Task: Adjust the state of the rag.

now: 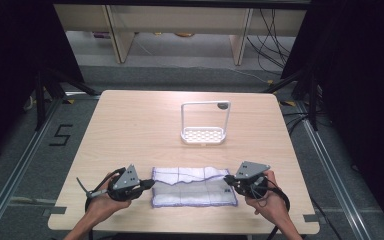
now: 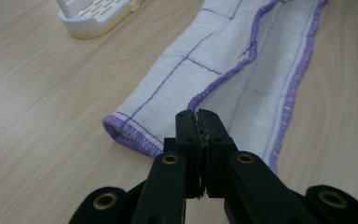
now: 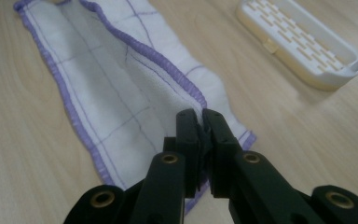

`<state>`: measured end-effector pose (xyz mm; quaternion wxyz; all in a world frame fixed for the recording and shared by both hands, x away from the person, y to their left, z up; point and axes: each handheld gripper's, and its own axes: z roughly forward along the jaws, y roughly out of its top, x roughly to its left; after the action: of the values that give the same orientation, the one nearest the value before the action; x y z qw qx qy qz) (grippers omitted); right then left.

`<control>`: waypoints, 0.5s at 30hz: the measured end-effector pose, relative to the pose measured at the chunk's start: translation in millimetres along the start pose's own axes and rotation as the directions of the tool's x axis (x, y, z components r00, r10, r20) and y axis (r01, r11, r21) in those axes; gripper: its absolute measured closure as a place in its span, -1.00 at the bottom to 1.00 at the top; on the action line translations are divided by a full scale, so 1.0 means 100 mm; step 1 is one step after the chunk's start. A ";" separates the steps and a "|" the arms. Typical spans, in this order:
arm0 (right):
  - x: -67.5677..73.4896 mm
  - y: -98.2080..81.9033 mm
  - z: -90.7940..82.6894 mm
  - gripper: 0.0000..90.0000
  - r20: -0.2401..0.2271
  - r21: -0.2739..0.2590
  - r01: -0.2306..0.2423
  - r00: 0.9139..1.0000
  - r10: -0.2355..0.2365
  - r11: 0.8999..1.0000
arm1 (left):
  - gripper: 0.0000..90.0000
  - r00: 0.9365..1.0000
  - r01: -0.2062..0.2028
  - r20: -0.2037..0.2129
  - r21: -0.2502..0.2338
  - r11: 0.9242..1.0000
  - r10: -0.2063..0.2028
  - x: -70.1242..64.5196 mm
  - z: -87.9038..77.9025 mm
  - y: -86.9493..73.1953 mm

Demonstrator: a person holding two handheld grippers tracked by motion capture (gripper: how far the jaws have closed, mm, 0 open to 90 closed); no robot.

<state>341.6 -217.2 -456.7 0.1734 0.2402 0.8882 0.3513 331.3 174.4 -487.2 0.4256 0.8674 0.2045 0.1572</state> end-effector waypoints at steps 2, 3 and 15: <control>0.05 -0.07 0.00 0.91 -0.005 0.013 -0.007 1.000 0.007 1.000 | 0.94 1.000 -0.024 0.007 0.019 1.000 0.024 -0.09 0.00 -0.01; 0.07 -0.10 0.00 0.91 -0.001 0.021 -0.008 1.000 0.008 1.000 | 0.94 0.999 -0.033 0.024 0.015 0.999 0.032 -0.17 0.02 -0.03; 0.31 -0.40 -0.09 0.43 -0.031 0.052 -0.019 0.999 0.020 0.998 | 0.43 0.997 0.018 0.069 0.083 0.996 -0.024 -0.31 0.09 -0.17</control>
<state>299.6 -230.1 -482.9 0.1497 0.2476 0.8971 0.3338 304.8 162.4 -509.1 0.3980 0.8870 0.2049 0.1135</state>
